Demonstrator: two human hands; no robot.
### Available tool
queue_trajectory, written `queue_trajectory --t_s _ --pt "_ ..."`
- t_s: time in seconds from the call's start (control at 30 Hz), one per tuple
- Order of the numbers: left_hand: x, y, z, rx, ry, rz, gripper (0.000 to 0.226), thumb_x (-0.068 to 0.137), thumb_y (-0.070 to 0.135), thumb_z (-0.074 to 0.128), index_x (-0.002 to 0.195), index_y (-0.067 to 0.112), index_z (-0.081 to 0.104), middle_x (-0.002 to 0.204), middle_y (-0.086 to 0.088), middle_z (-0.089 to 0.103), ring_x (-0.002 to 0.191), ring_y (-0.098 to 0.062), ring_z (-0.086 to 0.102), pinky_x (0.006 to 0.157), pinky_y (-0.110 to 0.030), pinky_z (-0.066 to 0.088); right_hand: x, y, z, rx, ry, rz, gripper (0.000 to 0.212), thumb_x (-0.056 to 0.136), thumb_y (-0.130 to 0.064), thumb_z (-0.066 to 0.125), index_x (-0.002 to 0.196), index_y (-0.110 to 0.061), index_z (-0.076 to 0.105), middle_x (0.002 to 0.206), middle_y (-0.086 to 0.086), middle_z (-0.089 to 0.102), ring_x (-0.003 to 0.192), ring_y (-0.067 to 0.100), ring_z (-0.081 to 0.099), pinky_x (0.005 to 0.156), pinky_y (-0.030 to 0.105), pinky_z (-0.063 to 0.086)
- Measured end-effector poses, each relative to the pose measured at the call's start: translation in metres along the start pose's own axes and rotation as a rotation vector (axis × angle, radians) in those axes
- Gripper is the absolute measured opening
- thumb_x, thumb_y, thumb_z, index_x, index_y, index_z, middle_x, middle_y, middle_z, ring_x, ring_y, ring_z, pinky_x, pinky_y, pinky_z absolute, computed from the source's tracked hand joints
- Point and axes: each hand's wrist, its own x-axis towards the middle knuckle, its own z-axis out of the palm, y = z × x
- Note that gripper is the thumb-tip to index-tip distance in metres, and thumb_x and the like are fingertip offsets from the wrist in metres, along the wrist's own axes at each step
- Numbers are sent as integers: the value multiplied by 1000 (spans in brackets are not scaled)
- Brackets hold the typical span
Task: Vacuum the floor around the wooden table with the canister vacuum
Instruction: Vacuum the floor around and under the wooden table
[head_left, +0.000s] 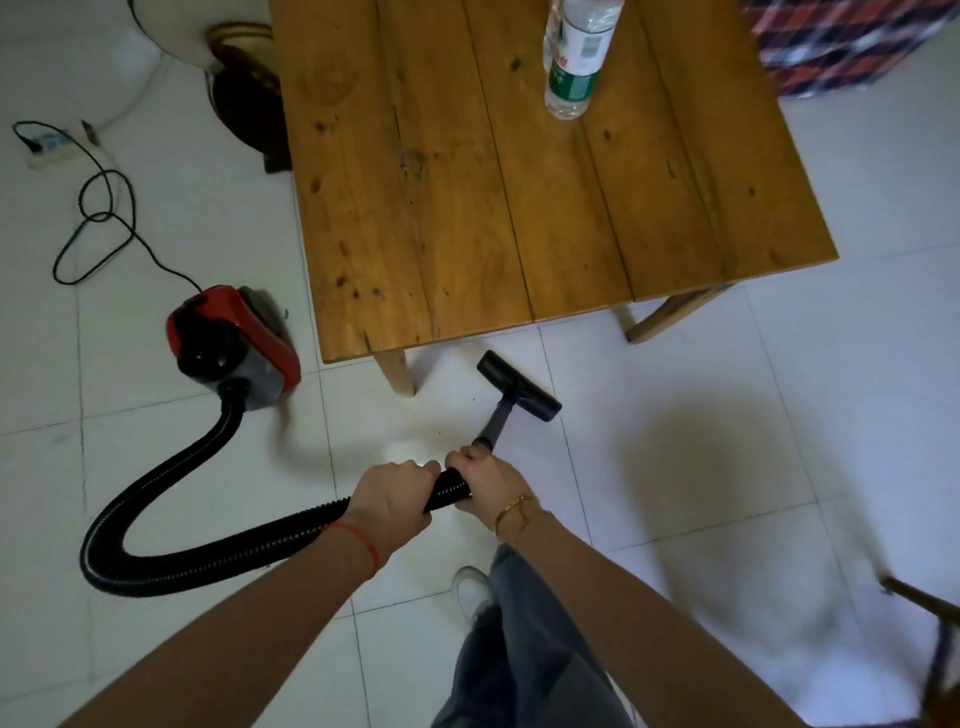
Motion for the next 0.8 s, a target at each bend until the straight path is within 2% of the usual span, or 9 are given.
queue_trajectory --t_s 0.2,0.47,0.67,0.8 --pt "55 53 -30 -15 51 75 33 89 24 53 120 14 46 109 -6 62 97 -25 63 74 -32 44 -6 71 -39 25 40 97 32 82 -10 63 112 -6 53 117 12 54 102 31 56 80 39 51" --pt "114 109 -66 -51 105 135 33 90 22 56 121 13 48 107 -6 62 94 -25 63 70 -31 44 -15 145 -86 37 42 203 36 82 -8 64 116 -10 52 119 9 53 105 29 55 85 39 50" --pt "120 109 -70 -44 133 179 30 90 23 56 118 13 49 106 -6 62 95 -25 64 72 -31 44 -17 145 -88 104 75 259 36 82 -8 63 116 -11 53 119 8 54 107 29 56 93 38 47" --pt "106 85 -61 -57 118 193 30 90 26 57 116 13 49 107 -6 62 95 -24 64 73 -30 44 -11 116 -77 109 70 262 32 84 -9 60 115 -12 52 118 7 54 106 28 55 89 36 47"
